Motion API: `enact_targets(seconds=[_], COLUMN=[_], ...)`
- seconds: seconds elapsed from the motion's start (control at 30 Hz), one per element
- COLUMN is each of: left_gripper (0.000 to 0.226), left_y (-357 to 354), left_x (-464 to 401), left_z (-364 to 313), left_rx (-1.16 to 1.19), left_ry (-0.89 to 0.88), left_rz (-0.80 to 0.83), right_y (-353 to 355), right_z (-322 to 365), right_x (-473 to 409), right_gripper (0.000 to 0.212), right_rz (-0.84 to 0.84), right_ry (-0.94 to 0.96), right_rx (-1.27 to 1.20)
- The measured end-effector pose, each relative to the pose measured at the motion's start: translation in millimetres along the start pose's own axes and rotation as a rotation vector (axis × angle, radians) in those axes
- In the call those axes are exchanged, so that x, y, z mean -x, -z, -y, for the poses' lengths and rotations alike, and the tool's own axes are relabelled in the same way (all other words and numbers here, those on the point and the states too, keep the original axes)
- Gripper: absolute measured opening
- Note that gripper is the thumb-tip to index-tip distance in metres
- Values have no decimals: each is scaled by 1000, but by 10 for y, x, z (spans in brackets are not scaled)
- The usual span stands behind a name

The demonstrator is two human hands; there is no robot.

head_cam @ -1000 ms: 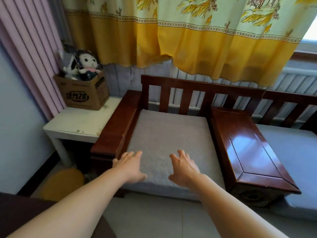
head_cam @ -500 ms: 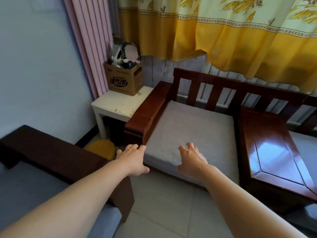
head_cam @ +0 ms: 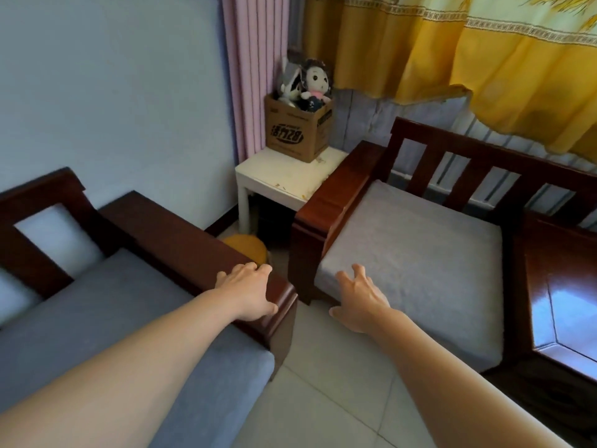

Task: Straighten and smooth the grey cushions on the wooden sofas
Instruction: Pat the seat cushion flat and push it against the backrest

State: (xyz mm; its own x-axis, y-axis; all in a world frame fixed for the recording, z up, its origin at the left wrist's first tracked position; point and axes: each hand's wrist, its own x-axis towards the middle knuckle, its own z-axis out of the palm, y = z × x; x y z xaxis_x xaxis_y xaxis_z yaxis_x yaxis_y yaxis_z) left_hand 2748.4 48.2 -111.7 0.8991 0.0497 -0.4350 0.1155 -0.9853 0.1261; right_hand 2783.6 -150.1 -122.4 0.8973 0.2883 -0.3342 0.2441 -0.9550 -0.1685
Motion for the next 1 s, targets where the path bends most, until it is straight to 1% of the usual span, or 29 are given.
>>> enact_targets(seconds=[0.13,0.33,0.53,0.63,0.73,0.83,0.9,1.0], left_gripper=[83,85,85,87,87,87,87,86], left_y=[-54,-74,-145,-241,-347,-435,-482,-583], left_x=[145,378,709,823,896,939,944,913], left_z=[406,1132,1814,2087,2268,2345,2340,2252], left_rx=[48,127,256,282,318,385,429,502], left_ry=[59,185,339,437,536,629,686,821], left_rz=[-2,-37,-72,-56,-25,-35,-47,-69], right_y=[-86,-188,-277,-348,-428,-508,-544,-634], right_z=[468,1350,2149,2452,2706,2920,3007,3081], right_x=[-101,-245,-410,-523,-668,-836,-898,-996], right_gripper=[58,61,61,59,61,64,65,67], right_rz=[25,74,116,138,160,203,223,255], right_ry=[63,198,380,468,561,682,758,909], right_rx=[27,68,147,193,221,257,280,337])
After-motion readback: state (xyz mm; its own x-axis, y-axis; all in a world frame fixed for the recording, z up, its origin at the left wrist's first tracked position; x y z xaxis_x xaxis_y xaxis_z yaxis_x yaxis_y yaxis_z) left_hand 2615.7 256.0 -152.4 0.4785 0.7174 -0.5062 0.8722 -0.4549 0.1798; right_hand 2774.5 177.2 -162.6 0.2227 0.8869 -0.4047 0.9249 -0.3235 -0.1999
